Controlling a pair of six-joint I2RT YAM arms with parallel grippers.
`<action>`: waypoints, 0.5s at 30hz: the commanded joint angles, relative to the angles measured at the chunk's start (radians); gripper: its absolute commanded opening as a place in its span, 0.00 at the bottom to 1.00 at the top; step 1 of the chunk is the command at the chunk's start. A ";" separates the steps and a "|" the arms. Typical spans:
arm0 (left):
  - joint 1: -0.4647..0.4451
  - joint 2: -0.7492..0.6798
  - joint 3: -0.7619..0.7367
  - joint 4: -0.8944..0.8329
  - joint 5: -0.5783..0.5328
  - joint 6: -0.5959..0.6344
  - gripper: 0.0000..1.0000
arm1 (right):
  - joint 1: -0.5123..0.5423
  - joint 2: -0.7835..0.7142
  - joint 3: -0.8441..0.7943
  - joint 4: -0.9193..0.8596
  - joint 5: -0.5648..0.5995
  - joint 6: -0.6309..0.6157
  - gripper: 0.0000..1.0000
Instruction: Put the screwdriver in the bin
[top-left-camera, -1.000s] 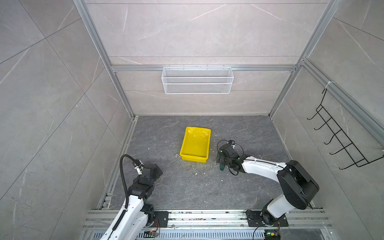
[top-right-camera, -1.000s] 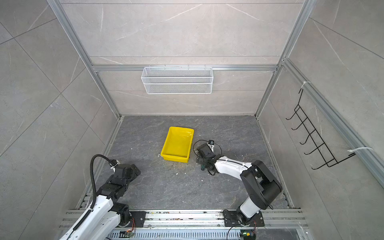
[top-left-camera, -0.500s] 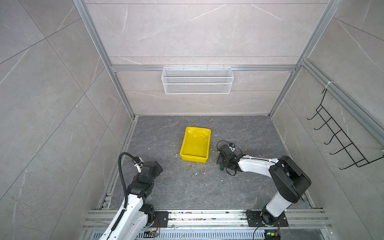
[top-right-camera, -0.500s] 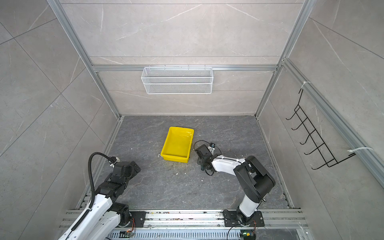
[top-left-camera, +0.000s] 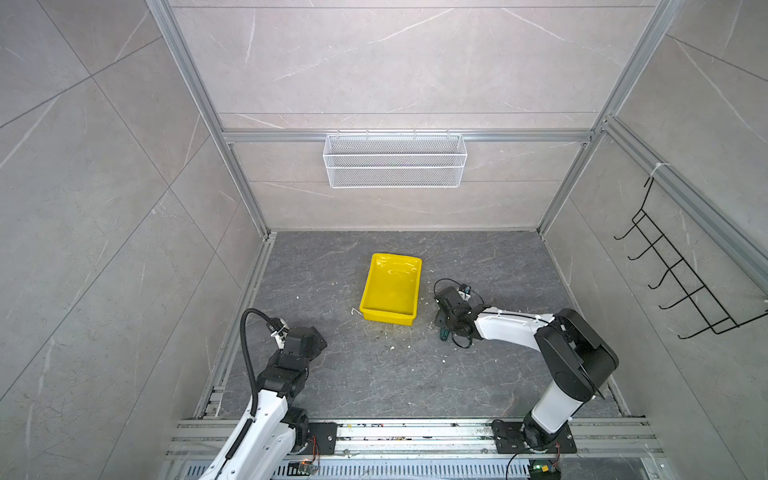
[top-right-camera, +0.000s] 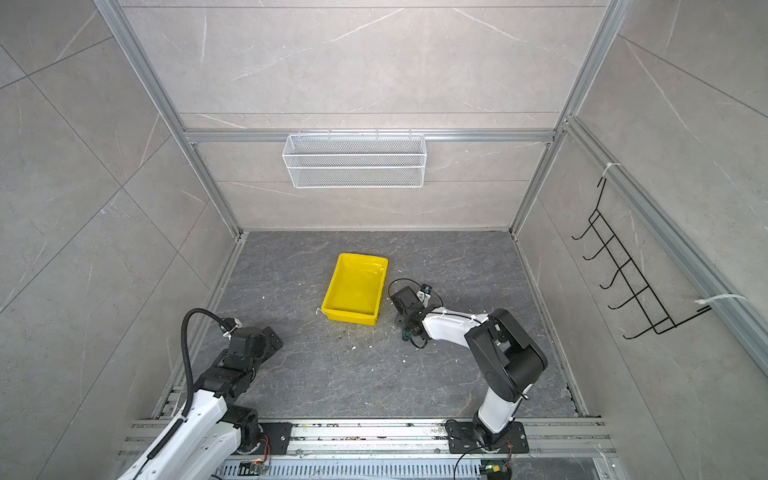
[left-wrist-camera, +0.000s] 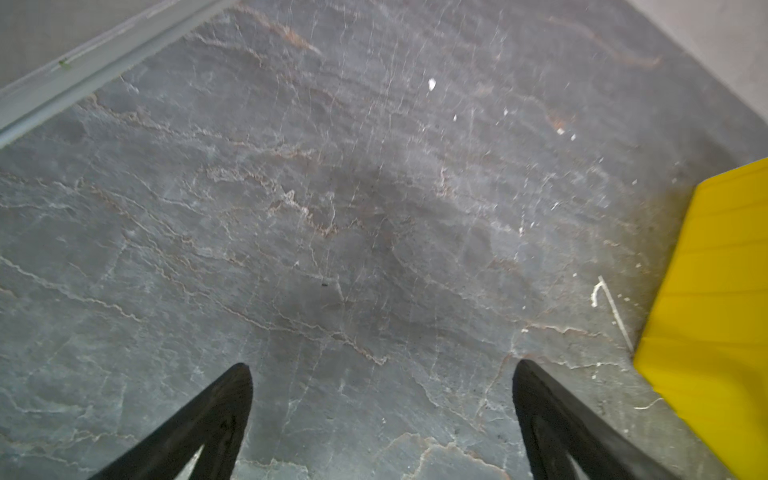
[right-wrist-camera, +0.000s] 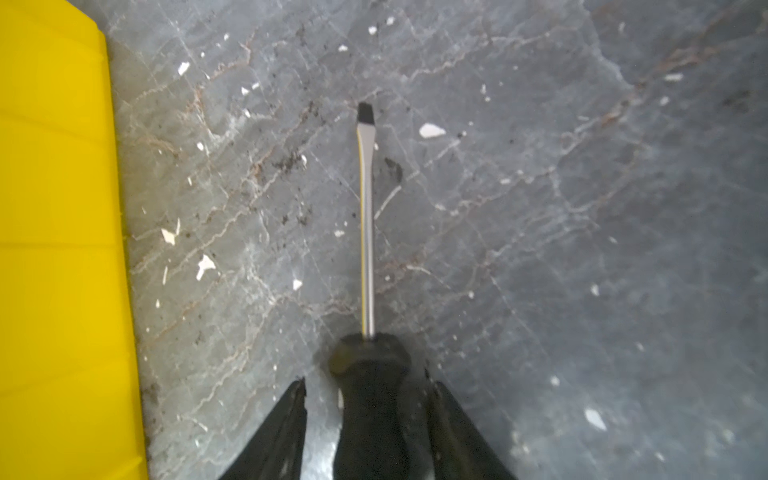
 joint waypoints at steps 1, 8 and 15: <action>0.003 0.048 0.052 0.020 0.005 -0.012 1.00 | -0.005 0.033 0.014 -0.058 0.004 -0.007 0.49; 0.004 0.181 0.119 0.049 0.056 0.050 1.00 | -0.005 -0.017 -0.035 -0.027 -0.015 -0.021 0.36; 0.008 0.399 0.279 0.091 -0.070 -0.209 0.93 | -0.006 -0.005 -0.023 -0.026 -0.026 -0.077 0.15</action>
